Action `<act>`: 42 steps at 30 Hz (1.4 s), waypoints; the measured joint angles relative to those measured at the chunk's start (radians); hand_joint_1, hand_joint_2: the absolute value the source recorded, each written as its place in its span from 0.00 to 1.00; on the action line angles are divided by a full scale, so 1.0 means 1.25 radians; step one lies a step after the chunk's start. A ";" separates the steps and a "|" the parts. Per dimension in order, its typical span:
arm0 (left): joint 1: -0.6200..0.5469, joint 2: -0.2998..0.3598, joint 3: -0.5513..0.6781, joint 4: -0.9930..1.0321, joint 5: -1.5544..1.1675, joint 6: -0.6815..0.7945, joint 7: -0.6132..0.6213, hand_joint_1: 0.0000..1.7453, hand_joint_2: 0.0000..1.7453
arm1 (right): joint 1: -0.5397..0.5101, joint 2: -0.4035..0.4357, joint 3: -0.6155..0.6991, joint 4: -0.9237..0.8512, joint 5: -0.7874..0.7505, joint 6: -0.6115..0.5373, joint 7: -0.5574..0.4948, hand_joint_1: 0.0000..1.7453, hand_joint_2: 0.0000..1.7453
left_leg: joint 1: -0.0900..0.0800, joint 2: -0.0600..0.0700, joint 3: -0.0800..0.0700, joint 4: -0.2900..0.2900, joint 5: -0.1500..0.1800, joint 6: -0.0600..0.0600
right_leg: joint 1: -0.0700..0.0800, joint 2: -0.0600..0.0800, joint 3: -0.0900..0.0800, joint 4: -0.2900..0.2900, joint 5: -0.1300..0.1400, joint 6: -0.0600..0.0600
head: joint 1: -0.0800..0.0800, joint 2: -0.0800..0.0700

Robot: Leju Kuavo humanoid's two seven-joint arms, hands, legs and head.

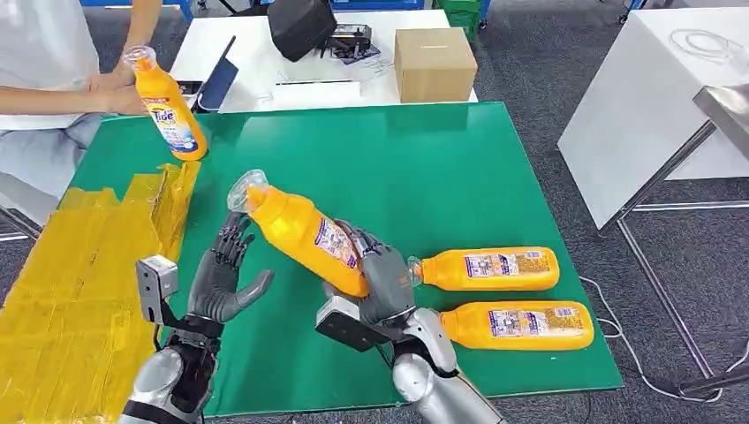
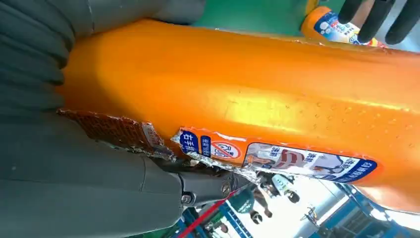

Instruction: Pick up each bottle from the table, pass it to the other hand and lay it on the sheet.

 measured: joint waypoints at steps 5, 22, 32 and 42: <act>0.001 0.000 -0.014 -0.002 0.015 -0.026 0.000 0.00 1.00 | -0.021 0.003 0.000 0.023 -0.008 -0.002 -0.002 1.00 1.00 | 0.000 0.000 0.000 0.000 0.000 0.000 | 0.000 0.000 0.000 0.000 0.000 0.000 | 0.000 0.000; 0.001 0.007 -0.057 -0.016 0.036 -0.074 -0.005 0.00 1.00 | -0.044 0.026 -0.002 0.038 -0.016 -0.002 -0.025 1.00 1.00 | 0.000 0.000 0.000 0.000 0.000 0.000 | 0.000 0.000 0.000 0.000 0.000 0.000 | 0.000 0.000; -0.005 0.008 -0.060 -0.015 0.050 -0.084 -0.005 0.00 1.00 | -0.044 0.032 0.037 0.038 -0.002 0.039 -0.056 1.00 1.00 | 0.000 0.000 0.000 0.000 0.000 0.000 | 0.000 0.000 0.000 0.000 0.000 0.000 | 0.000 0.000; -0.017 0.013 -0.064 0.011 0.072 -0.105 -0.012 0.00 1.00 | -0.054 0.029 0.130 0.037 -0.132 0.246 -0.103 1.00 1.00 | 0.000 0.000 0.000 0.000 0.000 0.000 | 0.000 0.000 0.000 0.000 0.000 0.000 | 0.000 0.000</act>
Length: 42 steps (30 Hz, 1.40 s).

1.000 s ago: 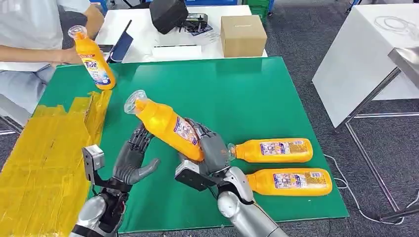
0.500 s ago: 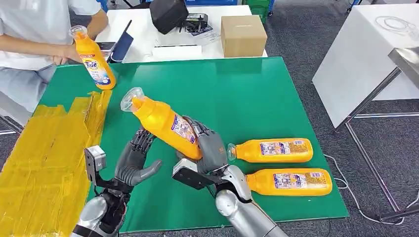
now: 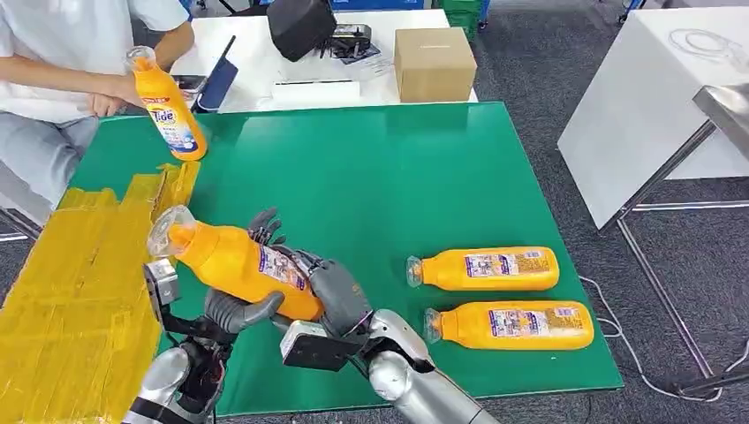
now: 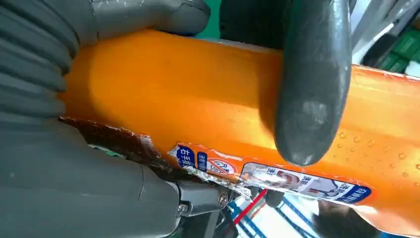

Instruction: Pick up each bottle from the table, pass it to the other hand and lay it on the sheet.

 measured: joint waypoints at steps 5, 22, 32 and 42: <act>-0.001 0.000 0.000 0.014 0.033 -0.033 -0.001 0.00 1.00 | -0.011 -0.007 0.019 0.000 -0.003 0.007 -0.004 1.00 1.00 | 0.000 0.000 0.000 0.000 0.000 0.000 | -0.001 0.000 0.000 0.000 0.000 0.000 | -0.001 0.000; -0.002 0.000 -0.002 0.021 0.045 -0.009 0.000 1.00 1.00 | -0.020 -0.017 0.030 0.000 -0.004 0.004 -0.005 1.00 1.00 | 0.000 0.000 0.000 0.000 0.000 0.000 | -0.001 0.000 0.000 0.000 0.000 0.000 | 0.000 0.000; -0.002 0.000 -0.003 0.021 0.045 0.003 0.000 1.00 1.00 | -0.018 -0.017 0.030 0.000 -0.003 0.004 -0.005 1.00 1.00 | 0.000 0.000 0.000 0.000 0.000 0.000 | -0.001 0.000 0.000 0.000 0.000 0.000 | 0.000 0.000; -0.003 0.000 -0.004 0.021 0.044 0.006 0.001 1.00 1.00 | -0.018 -0.017 0.030 0.001 0.004 -0.009 -0.006 0.00 1.00 | 0.000 0.000 0.000 0.000 0.000 0.000 | -0.001 0.000 0.000 0.000 0.000 0.000 | -0.001 0.000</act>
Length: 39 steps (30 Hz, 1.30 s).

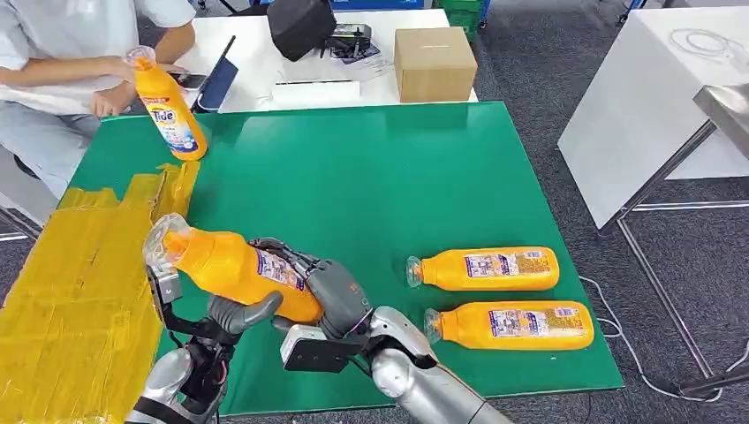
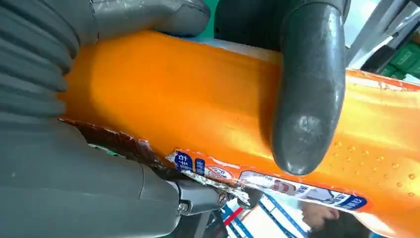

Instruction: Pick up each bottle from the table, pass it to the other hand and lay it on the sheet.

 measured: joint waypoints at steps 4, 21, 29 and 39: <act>-0.008 0.000 -0.001 0.000 -0.007 0.004 -0.002 1.00 1.00 | 0.010 0.000 0.000 0.000 0.010 -0.026 -0.009 0.00 1.00 | 0.000 0.000 0.000 0.000 0.000 0.000 | 0.000 0.000 0.000 0.000 0.000 0.000 | 0.000 0.000; -0.015 -0.010 -0.003 0.000 0.001 0.016 -0.004 1.00 1.00 | 0.024 0.001 -0.001 -0.008 0.012 -0.090 -0.017 0.00 1.00 | 0.000 0.000 0.000 0.000 0.000 0.000 | 0.000 0.000 0.000 0.000 0.000 0.000 | 0.000 0.000; -0.017 -0.013 -0.003 0.000 0.009 0.024 -0.004 1.00 1.00 | 0.024 0.001 -0.001 -0.008 0.015 -0.100 -0.017 0.00 1.00 | 0.000 0.000 0.000 0.000 0.000 0.000 | 0.000 0.000 0.000 0.000 0.000 0.000 | 0.000 0.000; -0.017 -0.014 -0.003 0.000 0.016 0.025 -0.004 1.00 1.00 | 0.023 0.001 -0.001 -0.008 0.019 -0.105 -0.017 0.00 1.00 | 0.000 0.000 0.000 0.000 0.000 0.000 | 0.000 0.000 0.000 0.000 0.000 0.000 | 0.000 0.000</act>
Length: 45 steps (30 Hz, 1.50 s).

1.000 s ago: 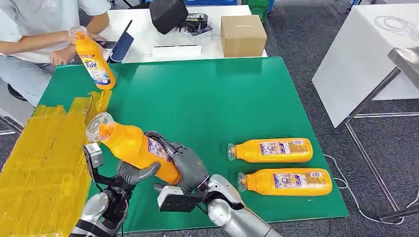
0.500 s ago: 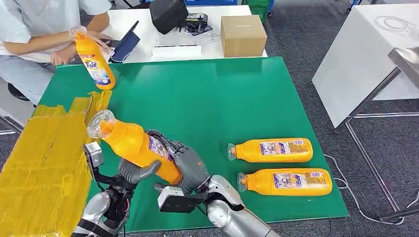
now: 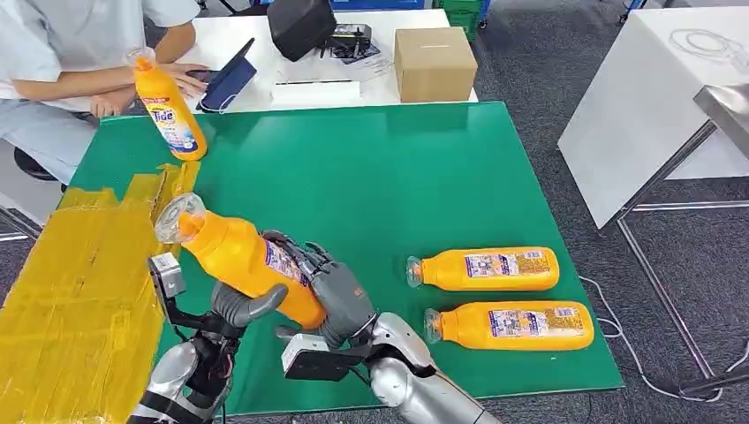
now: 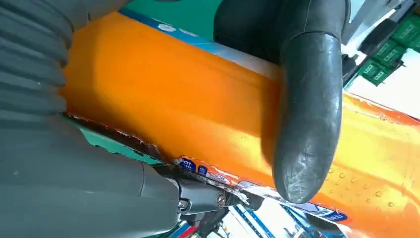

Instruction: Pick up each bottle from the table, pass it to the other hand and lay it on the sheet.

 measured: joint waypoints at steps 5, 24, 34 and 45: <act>0.000 0.000 0.001 0.000 0.004 0.001 0.000 1.00 1.00 | 0.000 0.000 0.000 0.000 0.002 -0.004 0.000 0.00 1.00 | 0.000 0.000 0.000 0.000 0.000 0.000 | 0.000 0.000 0.000 0.000 0.000 0.000 | 0.000 0.000; -0.001 0.000 0.005 0.000 0.006 0.011 -0.005 1.00 1.00 | 0.000 0.000 -0.001 0.000 -0.026 0.023 0.002 0.00 1.00 | 0.000 0.000 0.000 0.000 0.000 0.000 | 0.000 0.000 0.000 0.000 0.000 0.000 | 0.000 0.000; -0.001 0.000 0.027 0.004 0.007 0.018 -0.013 1.00 1.00 | 0.001 -0.014 -0.005 -0.038 -0.075 0.099 0.000 0.00 1.00 | 0.000 0.000 0.000 0.000 0.000 0.000 | 0.000 0.000 0.000 0.000 0.000 0.000 | 0.000 0.000; -0.001 0.000 0.027 0.004 0.007 0.018 -0.013 1.00 1.00 | 0.001 -0.014 -0.005 -0.038 -0.075 0.099 0.000 0.00 1.00 | 0.000 0.000 0.000 0.000 0.000 0.000 | 0.000 0.000 0.000 0.000 0.000 0.000 | 0.000 0.000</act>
